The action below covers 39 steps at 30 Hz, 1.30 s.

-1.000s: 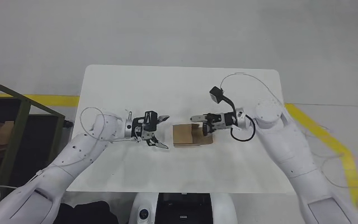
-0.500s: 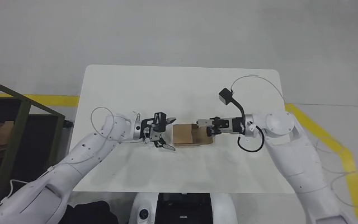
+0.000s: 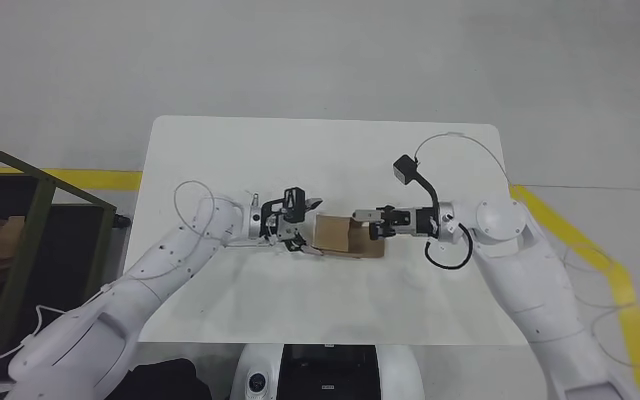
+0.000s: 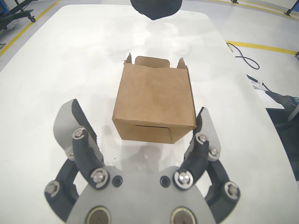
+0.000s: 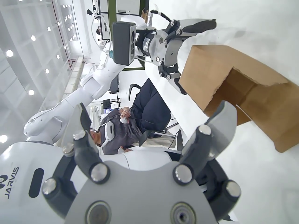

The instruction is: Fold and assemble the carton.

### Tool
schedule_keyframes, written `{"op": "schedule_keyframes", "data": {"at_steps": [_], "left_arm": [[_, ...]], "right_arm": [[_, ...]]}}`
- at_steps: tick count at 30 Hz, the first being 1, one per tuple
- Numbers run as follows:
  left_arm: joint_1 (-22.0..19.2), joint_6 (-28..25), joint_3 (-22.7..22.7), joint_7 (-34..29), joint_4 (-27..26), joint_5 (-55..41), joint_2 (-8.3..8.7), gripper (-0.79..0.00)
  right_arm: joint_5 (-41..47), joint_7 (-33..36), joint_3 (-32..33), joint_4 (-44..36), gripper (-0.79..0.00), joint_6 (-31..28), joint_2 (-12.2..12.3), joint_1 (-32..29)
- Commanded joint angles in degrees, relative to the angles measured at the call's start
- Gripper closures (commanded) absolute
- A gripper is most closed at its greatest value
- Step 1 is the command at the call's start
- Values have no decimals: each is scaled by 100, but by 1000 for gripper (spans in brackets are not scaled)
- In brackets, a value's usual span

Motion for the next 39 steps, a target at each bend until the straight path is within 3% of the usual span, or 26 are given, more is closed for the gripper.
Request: {"op": "schedule_keyframes", "data": {"at_steps": [1,8,15,25,32,33,34,36,38,39], "left_arm": [[-51,-61,46,24,75,34,-36,-785],[-175,-361,207,492,293,620,-53,-785],[-304,-272,354,1202,500,1136,-77,-785],[-543,-181,695,1862,958,1448,-275,-785],[-711,-116,851,2129,1288,1440,-438,-785],[-733,-110,872,2152,1331,1447,-459,-785],[-747,-106,886,2168,1358,1452,-473,-785],[-781,-71,934,2206,1436,1440,-517,-785],[-804,-50,975,2227,1495,1424,-549,-785],[-816,-43,994,2234,1525,1418,-562,-785]], "right_arm": [[18,-13,-37,51,-785,-31,-7,39],[35,32,-140,93,-785,-88,-11,91],[-176,213,-110,45,-785,-127,50,-18],[-199,572,-175,110,-785,-349,98,-85],[-350,1043,-307,63,-785,-145,139,-11],[-381,1066,-335,56,-736,-111,143,-20],[-389,1075,-354,53,-637,-90,144,-32],[-490,1104,-436,78,-376,21,152,-64],[-514,1122,-493,90,-305,97,155,-83],[-544,1117,-514,113,-231,149,158,-91]]}}
